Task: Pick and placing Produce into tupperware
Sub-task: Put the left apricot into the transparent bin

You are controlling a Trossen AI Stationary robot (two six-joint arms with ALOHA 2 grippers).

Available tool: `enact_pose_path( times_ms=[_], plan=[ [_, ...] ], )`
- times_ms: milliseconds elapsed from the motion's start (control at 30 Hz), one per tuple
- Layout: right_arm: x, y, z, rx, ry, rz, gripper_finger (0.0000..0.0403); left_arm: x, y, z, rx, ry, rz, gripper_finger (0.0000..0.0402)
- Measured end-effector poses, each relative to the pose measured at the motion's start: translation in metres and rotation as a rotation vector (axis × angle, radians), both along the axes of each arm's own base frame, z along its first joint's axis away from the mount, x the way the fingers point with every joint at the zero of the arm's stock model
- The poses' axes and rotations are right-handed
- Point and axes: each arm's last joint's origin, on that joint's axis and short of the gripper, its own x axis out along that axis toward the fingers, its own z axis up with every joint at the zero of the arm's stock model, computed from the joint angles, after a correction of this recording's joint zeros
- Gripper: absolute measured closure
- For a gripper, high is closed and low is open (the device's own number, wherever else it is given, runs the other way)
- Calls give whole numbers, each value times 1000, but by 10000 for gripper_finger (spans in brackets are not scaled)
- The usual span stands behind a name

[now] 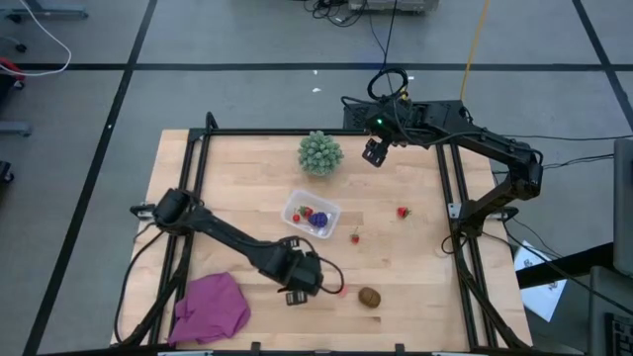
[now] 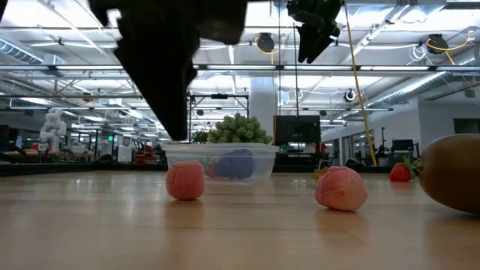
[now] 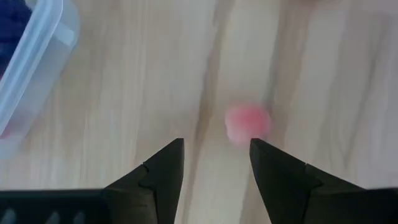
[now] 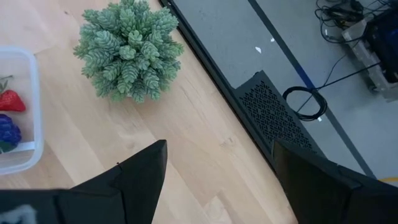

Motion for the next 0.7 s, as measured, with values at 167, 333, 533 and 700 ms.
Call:
enact_pose_path(
  times_ms=[167,333,533,700],
  plan=[
    [0,0,0,1,0,0,121,7,2,-11,-52,27,-21,215],
    [0,0,0,1,0,0,121,6,2,-9,-69,28,-22,215],
    [0,0,0,1,0,0,121,7,-1,-6,-114,17,-34,215],
    [0,0,0,1,0,0,121,10,-3,-8,-143,-3,-56,215]
  ],
)
